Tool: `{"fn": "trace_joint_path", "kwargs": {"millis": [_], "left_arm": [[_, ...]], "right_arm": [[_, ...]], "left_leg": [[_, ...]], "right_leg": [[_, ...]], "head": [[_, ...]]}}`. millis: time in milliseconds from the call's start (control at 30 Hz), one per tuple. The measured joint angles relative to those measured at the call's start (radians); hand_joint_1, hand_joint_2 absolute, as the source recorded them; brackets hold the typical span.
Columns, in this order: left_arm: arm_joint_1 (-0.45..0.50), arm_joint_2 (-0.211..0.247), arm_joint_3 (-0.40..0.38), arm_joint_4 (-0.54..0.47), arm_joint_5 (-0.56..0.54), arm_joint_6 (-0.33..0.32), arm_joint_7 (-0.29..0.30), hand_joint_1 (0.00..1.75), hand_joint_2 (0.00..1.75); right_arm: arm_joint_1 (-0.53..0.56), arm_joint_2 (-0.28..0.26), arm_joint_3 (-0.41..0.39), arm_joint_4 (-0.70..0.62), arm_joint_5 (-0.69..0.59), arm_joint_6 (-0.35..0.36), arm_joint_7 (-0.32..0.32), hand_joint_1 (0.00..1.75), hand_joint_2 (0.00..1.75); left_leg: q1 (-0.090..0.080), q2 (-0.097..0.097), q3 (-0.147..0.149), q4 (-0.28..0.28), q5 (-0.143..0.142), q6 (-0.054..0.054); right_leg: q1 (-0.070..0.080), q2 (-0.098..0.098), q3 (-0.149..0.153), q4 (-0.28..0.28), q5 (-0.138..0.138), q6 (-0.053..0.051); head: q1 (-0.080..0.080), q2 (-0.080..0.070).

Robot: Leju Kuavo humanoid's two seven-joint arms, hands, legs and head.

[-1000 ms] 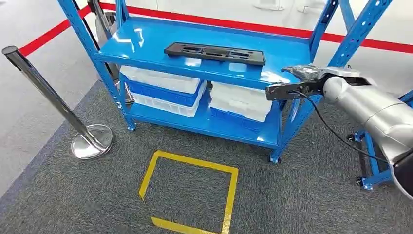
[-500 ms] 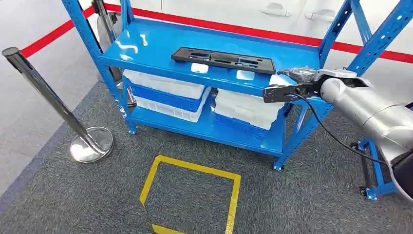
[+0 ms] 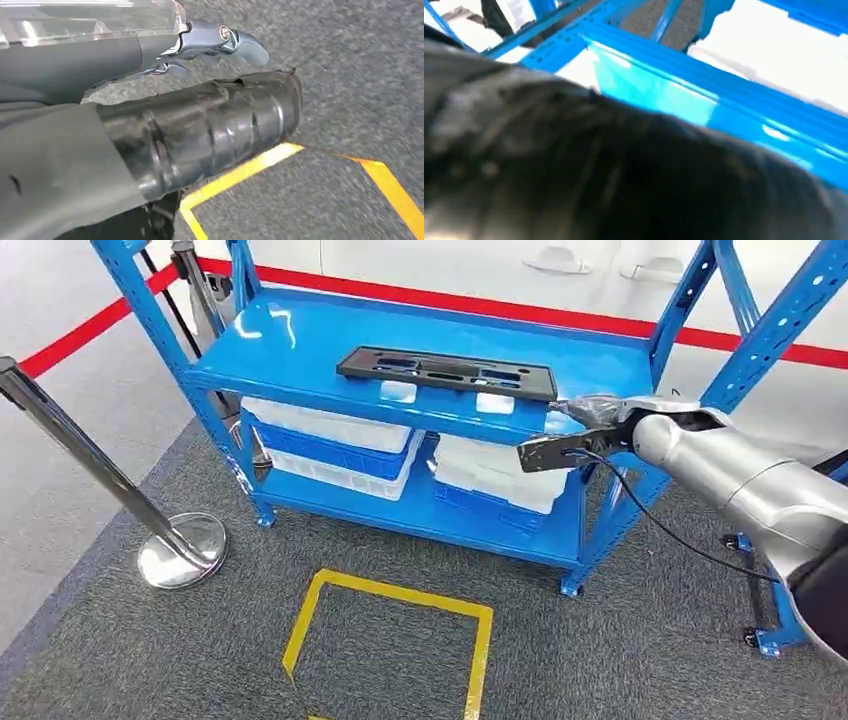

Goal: Take the parts from the cabinet and place them on the table.

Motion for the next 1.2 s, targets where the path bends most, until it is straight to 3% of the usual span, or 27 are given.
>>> {"fn": "trace_joint_path", "kwargs": {"millis": [33, 133, 200, 300, 333, 367, 400, 467, 500, 533, 567, 633, 667, 700, 733, 800, 833, 867, 900, 967, 1000, 1033, 1067, 1133, 1200], "left_arm": [[-0.003, 0.0, 0.0, 0.0, 0.0, 0.0, 0.0, 0.0, 0.0], [0.0, 0.0, 0.0, 0.0, 0.0, 0.0, -0.001, 0.0, 0.0], [-0.001, 0.0, 0.001, 0.0, 0.0, 0.0, -0.001, 0.0, 0.0], [-0.001, 0.0, 0.002, 0.0, 0.0, 0.0, -0.001, 0.0, 0.0], [0.0, 0.0, 0.002, 0.0, 0.0, 0.0, -0.001, 0.0, 0.0], [0.0, 0.0, 0.002, 0.0, 0.0, 0.0, -0.001, 0.0, 0.0], [0.001, 0.0, 0.002, 0.0, 0.0, 0.0, -0.001, 0.0, 0.0], [0.001, 0.0, 0.003, 0.0, 0.0, 0.0, -0.001, 0.0, 0.0], [0.001, -0.002, 0.003, 0.0, 0.0, -0.001, -0.001, 0.0, 0.0], [-0.003, -0.003, 0.005, 0.0, 0.0, -0.001, 0.0, 0.0, 0.0], [-0.005, -0.003, 0.006, 0.0, 0.0, -0.001, 0.005, 0.0, 0.0], [-0.004, -0.003, 0.008, 0.0, -0.003, -0.001, 0.012, 0.0, 0.0], [-0.003, -0.002, 0.008, 0.0, -0.004, -0.001, 0.015, 0.0, 0.0], [-0.002, -0.003, 0.008, 0.0, -0.006, -0.001, 0.017, 0.0, 0.0], [-0.005, -0.003, 0.008, 0.0, -0.006, -0.002, 0.017, 0.0, 0.0], [-0.006, -0.001, 0.01, 0.0, -0.007, -0.003, 0.016, 0.0, 0.0], [-0.003, -0.001, 0.012, 0.0, -0.008, -0.004, 0.016, 0.0, 0.0], [0.0, -0.001, 0.014, 0.0, -0.011, -0.007, 0.016, 0.0, 0.0], [0.002, -0.001, 0.015, 0.0, -0.013, -0.007, 0.016, 0.0, 0.0], [0.001, -0.001, 0.017, 0.0, -0.016, -0.007, 0.013, 0.0, 0.0], [0.001, 0.0, 0.018, 0.0, -0.016, -0.007, 0.013, 0.0, 0.0], [0.0, 0.0, 0.018, 0.0, -0.016, -0.007, 0.013, 0.0, 0.0], [-0.005, 0.0, 0.019, 0.0, -0.017, -0.007, 0.012, 0.0, 0.0], [-0.003, 0.0, 0.019, 0.0, -0.017, -0.006, 0.012, 0.0, 0.0], [-0.003, -0.001, 0.02, 0.0, -0.02, -0.006, 0.013, 0.0, 0.0]], "right_arm": [[-0.002, 0.0, 0.002, 0.0, 0.0, 0.0, 0.001, 0.0, 0.0], [-0.003, 0.002, 0.005, -0.006, 0.0, 0.0, 0.0, 0.0, 0.0], [-0.005, 0.002, 0.004, -0.01, 0.0, -0.001, 0.0, 0.0, 0.0], [-0.003, 0.002, 0.006, -0.01, 0.0, 0.0, 0.0, 0.0, 0.0], [0.001, 0.002, 0.008, -0.01, 0.0, 0.0, 0.0, 0.0, 0.0], [0.003, 0.002, 0.009, -0.01, 0.0, 0.0, 0.001, 0.0, 0.0], [0.003, 0.002, 0.01, -0.01, 0.0, 0.0, 0.001, 0.0, 0.0], [0.001, 0.002, 0.01, -0.01, 0.0, 0.0, 0.001, 0.0, 0.0], [0.001, 0.002, 0.01, -0.01, 0.0, 0.0, 0.001, 0.0, 0.0], [-0.002, 0.002, 0.011, -0.011, 0.0, -0.001, 0.001, 0.0, 0.0], [-0.006, 0.003, 0.011, -0.011, -0.001, -0.001, 0.001, 0.0, 0.0], [-0.006, 0.003, 0.012, -0.011, -0.003, -0.002, 0.0, 0.0, 0.0], [-0.004, 0.003, 0.013, -0.013, -0.007, -0.002, -0.002, 0.0, 0.0], [-0.005, 0.006, 0.014, -0.017, -0.008, -0.002, -0.004, 0.0, 0.0], [-0.007, 0.006, 0.017, -0.016, -0.01, -0.003, -0.005, 0.0, 0.0], [-0.005, 0.007, 0.023, -0.016, -0.011, -0.002, -0.003, 0.0, 0.0], [-0.003, 0.01, 0.027, -0.017, -0.015, 0.0, -0.004, 0.0, 0.0], [-0.003, 0.016, 0.032, -0.018, -0.02, 0.004, -0.006, 0.0, 0.0], [-0.002, 0.02, 0.036, -0.018, -0.022, 0.005, -0.008, 0.0, 0.0], [-0.003, 0.033, 0.04, -0.019, -0.025, 0.004, -0.003, 0.0, 0.0], [-0.003, 0.041, 0.042, -0.019, -0.026, 0.004, 0.001, 0.0, 0.0], [-0.007, 0.045, 0.047, -0.019, -0.026, 0.004, 0.001, 0.0, 0.0], [-0.008, 0.046, 0.048, -0.019, -0.027, 0.004, 0.001, 0.0, 0.0], [-0.009, 0.054, 0.049, -0.021, -0.03, 0.002, 0.001, 0.0, 0.0], [-0.011, 0.057, 0.049, -0.022, -0.037, -0.002, 0.0, 0.0, 0.0]], "left_leg": [[-0.001, -0.004, 0.011, -0.026, -0.007, 0.007], [-0.004, -0.004, 0.013, -0.023, -0.014, 0.023], [0.003, -0.004, 0.026, -0.031, -0.017, 0.035], [0.001, -0.007, 0.038, -0.031, -0.029, 0.044], [0.0, -0.008, 0.043, -0.031, -0.034, 0.045], [-0.001, -0.009, 0.051, -0.031, -0.039, 0.044], [-0.003, -0.011, 0.06, -0.031, -0.046, 0.044], [-0.009, -0.012, 0.088, -0.031, -0.063, 0.043], [-0.008, -0.011, 0.086, -0.033, -0.07, 0.042], [-0.015, -0.011, 0.09, -0.031, -0.073, 0.037], [-0.011, -0.012, 0.087, -0.031, -0.074, 0.032], [-0.009, -0.008, 0.095, -0.041, -0.078, 0.024], [-0.014, -0.007, 0.098, -0.042, -0.089, 0.018], [-0.013, -0.006, 0.098, -0.022, -0.093, 0.013], [-0.011, -0.006, 0.067, 0.033, -0.115, 0.008], [-0.006, -0.006, -0.035, 0.193, -0.164, 0.0], [-0.004, -0.005, -0.074, 0.244, -0.168, -0.004], [-0.002, -0.005, -0.094, 0.252, -0.149, -0.008], [0.001, -0.005, -0.089, 0.213, -0.104, -0.009], [0.005, -0.002, -0.028, 0.04, 0.019, -0.008], [0.005, 0.001, -0.008, -0.007, 0.03, -0.004], [-0.002, 0.0, 0.005, -0.021, 0.016, -0.002], [-0.002, -0.001, 0.007, -0.027, 0.002, 0.01], [-0.004, -0.003, 0.005, -0.03, -0.004, 0.019], [0.003, -0.005, 0.023, -0.043, -0.006, 0.03]], "right_leg": [[0.004, 0.002, -0.003, 0.008, -0.005, 0.006], [0.002, 0.002, 0.003, -0.002, -0.009, 0.018], [-0.001, 0.001, -0.013, 0.043, -0.036, 0.027], [-0.003, 0.001, -0.146, 0.275, -0.117, 0.034], [-0.003, 0.001, -0.18, 0.319, -0.117, 0.035], [-0.003, 0.001, -0.194, 0.314, -0.089, 0.032], [-0.002, 0.002, -0.185, 0.269, -0.044, 0.027], [0.006, 0.002, -0.116, 0.086, 0.079, 0.007], [0.012, 0.003, -0.097, 0.042, 0.088, -0.003], [0.015, 0.001, -0.085, 0.035, 0.08, -0.004], [0.018, 0.0, -0.078, 0.012, 0.065, -0.007], [0.02, 0.002, -0.075, 0.006, 0.061, -0.014], [-0.001, 0.001, -0.055, -0.017, 0.064, -0.015], [0.004, 0.001, -0.041, -0.027, 0.063, -0.015], [0.003, -0.003, -0.033, -0.029, 0.059, -0.021], [0.004, -0.003, -0.025, -0.029, 0.048, -0.027], [0.004, -0.003, -0.02, -0.028, 0.042, -0.027], [0.003, -0.001, -0.013, -0.027, 0.035, -0.026], [0.002, 0.001, -0.003, -0.024, 0.026, -0.024], [0.0, 0.001, 0.019, -0.016, 0.003, -0.017], [0.0, 0.001, 0.022, -0.014, -0.008, -0.012], [0.007, 0.004, 0.02, -0.005, -0.013, -0.004], [0.006, 0.005, 0.016, -0.006, -0.014, 0.0], [0.005, 0.002, 0.02, -0.012, -0.018, 0.008], [0.0, 0.001, 0.017, 0.009, -0.037, 0.018]], "head": [[0.002, 0.0], [0.001, 0.0], [0.002, 0.0], [0.001, 0.0], [0.001, 0.0], [0.001, 0.0], [0.001, 0.0], [0.001, 0.0], [0.001, 0.0], [0.0, 0.0], [0.002, 0.0], [0.002, 0.0], [0.002, 0.0], [0.001, 0.0], [0.002, 0.0], [0.002, 0.0], [0.001, 0.0], [0.002, 0.0], [0.001, 0.0], [0.001, 0.0], [0.002, 0.0], [0.001, 0.0], [0.002, 0.0], [0.001, 0.0], [0.002, 0.0]]}}
